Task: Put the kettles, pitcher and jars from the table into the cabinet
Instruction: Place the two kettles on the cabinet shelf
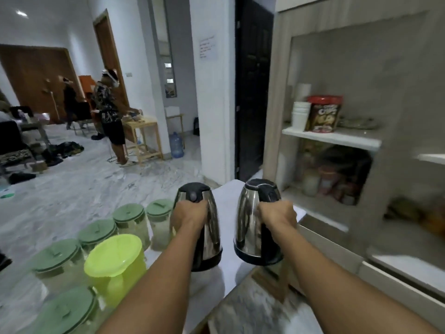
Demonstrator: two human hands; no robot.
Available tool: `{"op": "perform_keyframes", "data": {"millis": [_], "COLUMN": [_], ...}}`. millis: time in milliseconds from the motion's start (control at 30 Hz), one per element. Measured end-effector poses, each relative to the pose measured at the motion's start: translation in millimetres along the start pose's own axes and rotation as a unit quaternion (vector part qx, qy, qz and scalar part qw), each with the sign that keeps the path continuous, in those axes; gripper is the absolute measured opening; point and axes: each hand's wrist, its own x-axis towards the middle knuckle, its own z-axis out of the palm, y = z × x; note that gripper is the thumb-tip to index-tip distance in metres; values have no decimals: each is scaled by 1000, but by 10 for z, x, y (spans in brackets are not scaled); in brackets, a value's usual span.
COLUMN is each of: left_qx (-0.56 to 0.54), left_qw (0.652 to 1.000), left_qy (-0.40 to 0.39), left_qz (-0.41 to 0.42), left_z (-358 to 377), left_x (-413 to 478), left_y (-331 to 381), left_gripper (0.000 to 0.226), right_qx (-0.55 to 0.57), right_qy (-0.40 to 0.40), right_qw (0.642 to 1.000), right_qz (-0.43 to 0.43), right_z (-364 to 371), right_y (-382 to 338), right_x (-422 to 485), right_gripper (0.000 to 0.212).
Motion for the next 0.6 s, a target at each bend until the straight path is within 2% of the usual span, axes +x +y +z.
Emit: {"op": "perform_keyframes", "data": {"millis": [67,200,367,467,600], "left_qx": [-4,-36,-106,-143,-176], "left_qw": [999,987,968,952,932], "left_qy": [-21,-83,-163,-210,-231], "left_qz": [46,135,157,170,216], "left_z": [13,206,686,1072,1691], "left_x": [-275,-837,-1529,-1987,-2624], "left_y": [218,715,1363,1717,2183], "left_gripper": [43,16,33,33,36], "right_qx": [24,73,108,105,100], "right_qy": [49,144,247,296,347], "right_qw": [999,987,963,948,929], "right_qz": [3,2,-28,-47,-78], "right_z": [-378,-1266,-2404,-3112,-4054], "right_y": [-14,-93,-182,-229,-198], "right_x": [-70,-151,-100,-51,165], "right_gripper": [39,44,36,26,35]}}
